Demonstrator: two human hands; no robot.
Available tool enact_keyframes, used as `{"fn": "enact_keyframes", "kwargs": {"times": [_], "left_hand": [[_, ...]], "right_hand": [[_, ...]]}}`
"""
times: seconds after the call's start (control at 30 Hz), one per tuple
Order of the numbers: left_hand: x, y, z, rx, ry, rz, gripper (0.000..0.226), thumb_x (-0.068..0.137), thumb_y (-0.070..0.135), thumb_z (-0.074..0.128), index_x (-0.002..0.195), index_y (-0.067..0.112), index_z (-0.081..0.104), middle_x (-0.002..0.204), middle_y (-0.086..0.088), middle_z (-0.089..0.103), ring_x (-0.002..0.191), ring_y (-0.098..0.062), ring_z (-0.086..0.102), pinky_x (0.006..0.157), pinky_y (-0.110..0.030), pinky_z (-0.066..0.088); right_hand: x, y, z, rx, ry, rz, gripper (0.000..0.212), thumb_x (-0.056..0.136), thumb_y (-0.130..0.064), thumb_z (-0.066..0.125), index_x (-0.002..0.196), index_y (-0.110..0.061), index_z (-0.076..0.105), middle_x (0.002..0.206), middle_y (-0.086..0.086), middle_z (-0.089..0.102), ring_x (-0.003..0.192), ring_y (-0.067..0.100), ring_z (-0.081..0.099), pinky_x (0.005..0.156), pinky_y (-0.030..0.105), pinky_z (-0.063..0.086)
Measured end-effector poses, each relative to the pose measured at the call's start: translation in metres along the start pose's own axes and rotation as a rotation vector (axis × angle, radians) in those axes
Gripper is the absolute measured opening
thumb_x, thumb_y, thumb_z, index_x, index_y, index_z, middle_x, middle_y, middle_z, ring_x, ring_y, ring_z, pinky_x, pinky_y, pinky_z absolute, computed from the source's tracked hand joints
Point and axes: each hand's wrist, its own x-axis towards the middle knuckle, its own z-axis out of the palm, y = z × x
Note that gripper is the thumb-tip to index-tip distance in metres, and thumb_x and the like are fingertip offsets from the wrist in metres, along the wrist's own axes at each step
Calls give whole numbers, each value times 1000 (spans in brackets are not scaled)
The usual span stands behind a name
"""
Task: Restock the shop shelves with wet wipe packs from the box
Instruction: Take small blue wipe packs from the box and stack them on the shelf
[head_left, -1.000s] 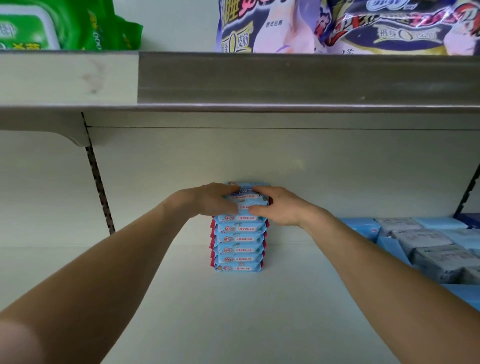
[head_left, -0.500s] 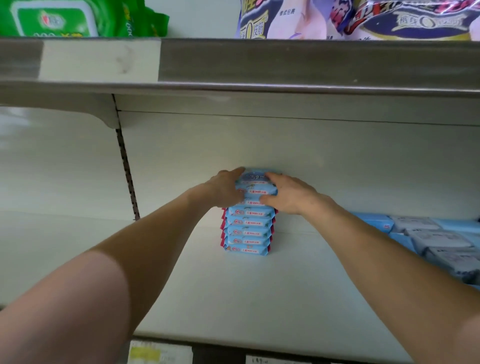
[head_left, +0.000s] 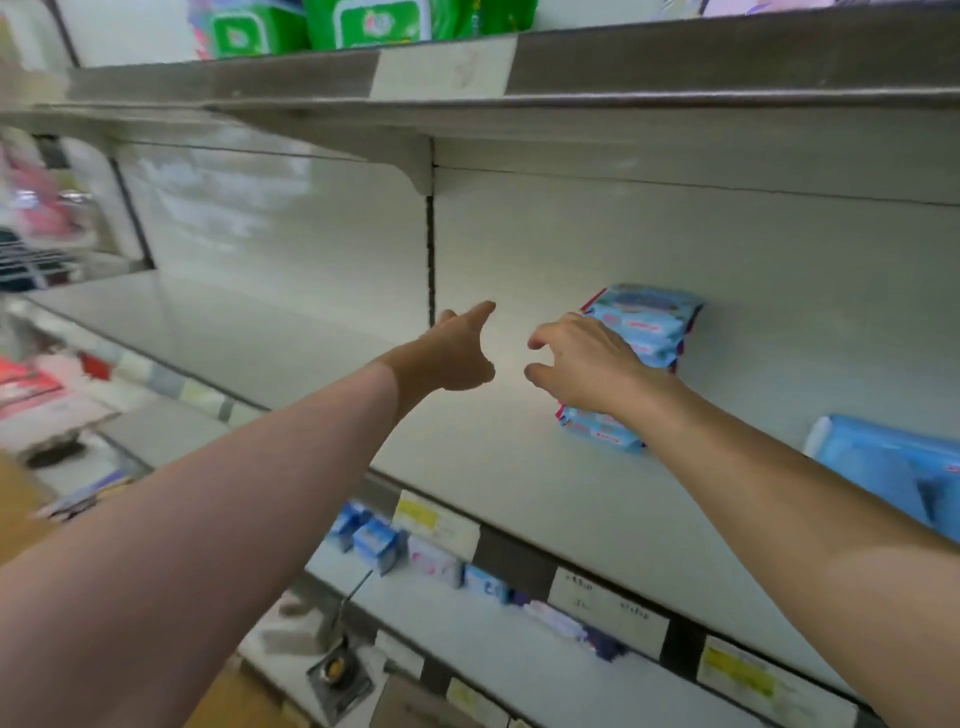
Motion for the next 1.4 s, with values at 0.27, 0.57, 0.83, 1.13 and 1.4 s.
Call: {"fn": "enact_keyframes", "kwargs": {"times": [0.27, 0.57, 0.83, 1.13, 1.4], "left_hand": [[-97, -92, -28, 56, 20, -331, 82, 91, 15, 56, 154, 26, 5, 151, -18, 24, 124, -32, 48, 97, -33, 43], [-248, -209, -63, 24, 104, -671, 84, 86, 14, 57, 153, 28, 9, 150, -12, 32, 113, -30, 54, 82, -37, 54], [-412, -292, -75, -20, 103, -933, 86, 90, 17, 62, 154, 23, 4, 153, -15, 28, 113, -29, 54, 72, -31, 47], [-575, -373, -72, -123, 106, -1170, 89, 90, 17, 63, 155, 16, 2, 160, -8, 16, 141, -24, 29, 109, -31, 32], [-696, -435, -53, -292, 162, -1392, 85, 84, 18, 68, 152, 15, 18, 147, -13, 39, 125, -28, 47, 92, -31, 43]], "right_hand": [[-12, -113, 32, 103, -111, -271, 43, 94, -32, 54, 134, -15, 53, 135, 7, 50, 125, 28, 45, 95, 35, 39], [-54, -293, 74, 134, -257, -620, 35, 94, -29, 53, 124, -12, 59, 126, 8, 57, 116, 29, 52, 83, 33, 43], [-147, -447, 115, 128, -411, -877, 27, 92, -31, 53, 104, -10, 65, 107, 7, 63, 104, 28, 59, 79, 35, 51], [-260, -587, 153, 114, -563, -1106, 36, 95, -34, 54, 122, -11, 60, 117, 9, 62, 104, 27, 59, 86, 40, 53], [-328, -671, 197, 85, -680, -1292, 29, 95, -29, 52, 116, -12, 62, 106, 8, 65, 93, 25, 61, 77, 37, 55]]}}
